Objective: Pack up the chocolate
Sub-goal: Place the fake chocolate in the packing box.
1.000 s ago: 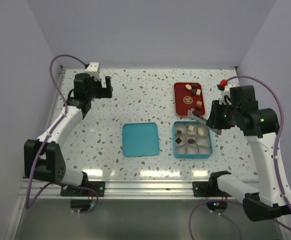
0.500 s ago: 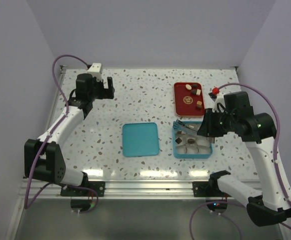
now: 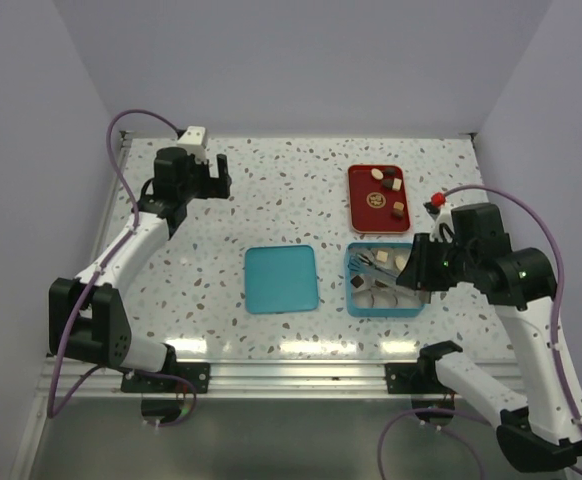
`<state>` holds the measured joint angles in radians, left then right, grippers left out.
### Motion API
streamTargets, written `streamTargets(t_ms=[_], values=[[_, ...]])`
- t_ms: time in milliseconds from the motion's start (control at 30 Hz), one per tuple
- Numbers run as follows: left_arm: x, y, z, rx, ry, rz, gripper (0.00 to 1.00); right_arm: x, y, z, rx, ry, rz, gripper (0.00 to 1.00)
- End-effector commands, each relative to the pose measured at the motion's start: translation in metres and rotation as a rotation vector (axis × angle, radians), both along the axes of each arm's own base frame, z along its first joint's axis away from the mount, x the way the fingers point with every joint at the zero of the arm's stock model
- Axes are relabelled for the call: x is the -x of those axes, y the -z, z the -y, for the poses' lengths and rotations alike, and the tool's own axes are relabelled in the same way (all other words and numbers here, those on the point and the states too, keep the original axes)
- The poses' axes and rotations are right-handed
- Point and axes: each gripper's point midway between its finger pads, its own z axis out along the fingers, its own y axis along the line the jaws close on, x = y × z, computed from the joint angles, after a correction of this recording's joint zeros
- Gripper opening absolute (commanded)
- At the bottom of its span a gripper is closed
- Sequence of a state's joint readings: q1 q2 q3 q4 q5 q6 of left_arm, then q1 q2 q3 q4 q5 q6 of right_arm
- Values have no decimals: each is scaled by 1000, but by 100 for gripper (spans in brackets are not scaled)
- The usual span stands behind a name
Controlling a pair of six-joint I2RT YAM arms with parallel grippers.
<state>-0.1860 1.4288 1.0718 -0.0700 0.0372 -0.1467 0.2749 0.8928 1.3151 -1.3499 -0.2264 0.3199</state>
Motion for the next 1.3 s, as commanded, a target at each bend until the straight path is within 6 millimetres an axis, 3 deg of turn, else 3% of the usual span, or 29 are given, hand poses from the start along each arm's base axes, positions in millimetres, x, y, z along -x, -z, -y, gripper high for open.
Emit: streamTargets(t_ms=[0,500,1267], values=[[-4,-33,5,29,2,71,100,59,21,13,33,35,-231,16],[2,-32,29,35,66,71,100,71,39,23,62,84,-240,16],[0,-30,27,20,57,68,100,85,55,22,84,60,-283,15]])
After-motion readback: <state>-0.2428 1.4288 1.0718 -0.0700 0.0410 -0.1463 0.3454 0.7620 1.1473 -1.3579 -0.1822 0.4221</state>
